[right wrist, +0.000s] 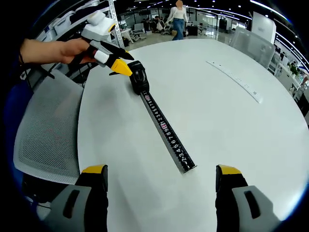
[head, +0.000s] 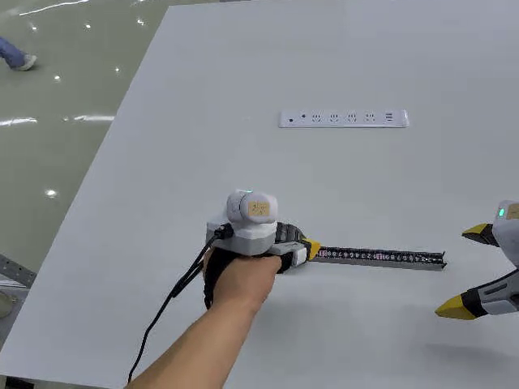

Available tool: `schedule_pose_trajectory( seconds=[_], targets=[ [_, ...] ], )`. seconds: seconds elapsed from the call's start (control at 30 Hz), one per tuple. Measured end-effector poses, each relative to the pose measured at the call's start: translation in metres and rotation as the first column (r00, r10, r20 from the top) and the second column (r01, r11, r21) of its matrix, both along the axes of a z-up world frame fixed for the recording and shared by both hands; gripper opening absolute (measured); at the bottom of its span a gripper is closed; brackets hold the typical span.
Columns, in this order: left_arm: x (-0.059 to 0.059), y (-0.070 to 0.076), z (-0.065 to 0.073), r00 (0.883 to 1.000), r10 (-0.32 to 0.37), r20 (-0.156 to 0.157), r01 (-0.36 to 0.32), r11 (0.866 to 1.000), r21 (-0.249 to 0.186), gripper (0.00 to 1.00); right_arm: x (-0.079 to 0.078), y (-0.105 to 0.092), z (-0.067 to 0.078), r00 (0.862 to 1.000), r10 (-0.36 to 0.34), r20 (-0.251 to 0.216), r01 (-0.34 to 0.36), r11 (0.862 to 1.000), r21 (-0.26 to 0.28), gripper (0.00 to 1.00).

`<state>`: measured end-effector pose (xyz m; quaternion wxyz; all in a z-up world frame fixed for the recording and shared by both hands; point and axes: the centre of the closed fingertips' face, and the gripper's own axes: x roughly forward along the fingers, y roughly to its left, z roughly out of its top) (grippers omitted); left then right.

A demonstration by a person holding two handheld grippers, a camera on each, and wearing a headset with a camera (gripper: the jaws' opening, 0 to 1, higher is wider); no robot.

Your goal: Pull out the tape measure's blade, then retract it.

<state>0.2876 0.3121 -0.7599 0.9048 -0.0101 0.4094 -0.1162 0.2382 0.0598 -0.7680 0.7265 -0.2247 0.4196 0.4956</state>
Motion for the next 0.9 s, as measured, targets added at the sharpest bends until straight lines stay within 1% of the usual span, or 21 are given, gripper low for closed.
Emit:
schedule_pose_trajectory(
  seconds=[0.07,0.13,0.23,0.27,0.4,0.53,0.57,0.67,0.77,0.9],
  targets=[
    [0.001,0.000,-0.003,1.000,0.009,-0.010,-0.009,1.000,-0.004,0.85,0.001,-0.001,-0.004,1.000,0.009,-0.007,-0.009,1.000,-0.009,0.89],
    [0.003,0.001,-0.007,1.000,0.018,-0.013,-0.018,1.000,-0.001,0.84,0.003,-0.002,-0.006,1.000,0.018,-0.011,-0.018,1.000,-0.016,0.89],
    [0.004,0.001,-0.011,0.999,0.036,-0.027,-0.036,0.999,-0.008,0.84,0.005,-0.004,-0.009,0.999,0.036,-0.012,-0.036,0.999,-0.031,0.88],
    [0.004,0.002,-0.014,0.998,0.041,-0.036,-0.041,0.999,-0.001,0.84,0.007,-0.005,-0.011,0.999,0.043,-0.013,-0.044,0.998,-0.038,0.87],
    [0.005,0.001,-0.016,0.997,0.062,-0.039,-0.063,0.998,-0.015,0.83,0.012,-0.007,-0.015,0.998,0.064,-0.016,-0.065,0.997,-0.052,0.86],
    [0.007,0.001,-0.018,0.997,0.068,-0.041,-0.068,0.998,-0.014,0.81,0.018,-0.009,-0.020,0.996,0.085,-0.023,-0.087,0.994,-0.068,0.84],
    [0.008,0.001,-0.018,0.997,0.071,-0.036,-0.071,0.997,-0.017,0.80,0.019,-0.009,-0.020,0.996,0.092,-0.024,-0.093,0.993,-0.070,0.84],
    [0.009,0.000,-0.021,0.996,0.072,-0.044,-0.072,0.997,-0.018,0.79,0.020,-0.010,-0.025,0.993,0.111,-0.039,-0.114,0.990,-0.079,0.82],
    [0.009,0.001,-0.023,0.996,0.074,-0.048,-0.075,0.997,-0.015,0.78,0.021,-0.011,-0.029,0.989,0.143,-0.045,-0.147,0.985,-0.092,0.78],
    [0.010,0.000,-0.023,0.996,0.075,-0.044,-0.076,0.997,-0.016,0.76,0.023,-0.013,-0.034,0.982,0.180,-0.049,-0.185,0.976,-0.114,0.74]
  ],
)
